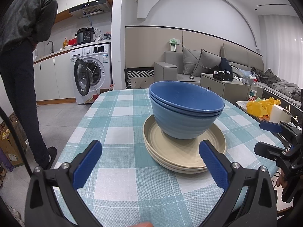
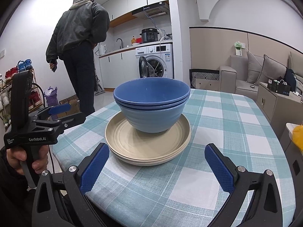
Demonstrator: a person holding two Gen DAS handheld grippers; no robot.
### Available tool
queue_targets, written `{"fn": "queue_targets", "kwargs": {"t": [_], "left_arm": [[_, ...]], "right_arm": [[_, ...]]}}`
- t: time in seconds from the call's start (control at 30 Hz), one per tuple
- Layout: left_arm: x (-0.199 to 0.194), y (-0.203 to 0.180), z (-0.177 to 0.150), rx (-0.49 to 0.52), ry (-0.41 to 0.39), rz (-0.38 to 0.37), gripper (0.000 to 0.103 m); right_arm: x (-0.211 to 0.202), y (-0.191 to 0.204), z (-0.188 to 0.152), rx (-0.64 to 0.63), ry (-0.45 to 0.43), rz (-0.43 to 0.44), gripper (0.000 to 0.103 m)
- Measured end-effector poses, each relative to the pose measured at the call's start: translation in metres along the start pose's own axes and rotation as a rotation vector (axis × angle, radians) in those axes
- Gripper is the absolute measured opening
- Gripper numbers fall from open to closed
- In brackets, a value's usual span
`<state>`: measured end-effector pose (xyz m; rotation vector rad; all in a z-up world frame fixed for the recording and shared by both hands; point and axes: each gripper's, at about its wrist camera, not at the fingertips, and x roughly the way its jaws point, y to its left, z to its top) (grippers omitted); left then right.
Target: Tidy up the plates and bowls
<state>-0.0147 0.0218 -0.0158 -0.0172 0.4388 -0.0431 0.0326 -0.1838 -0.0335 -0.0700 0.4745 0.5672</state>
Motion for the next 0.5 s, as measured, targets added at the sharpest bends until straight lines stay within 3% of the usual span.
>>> {"fn": "queue_targets", "kwargs": {"t": [0.5], "left_arm": [[0.0008,0.0006,0.0002,-0.002,-0.003,-0.006,0.103]], "right_arm": [[0.0005,0.0,0.0007,-0.001,0.0,0.002,0.103]]}}
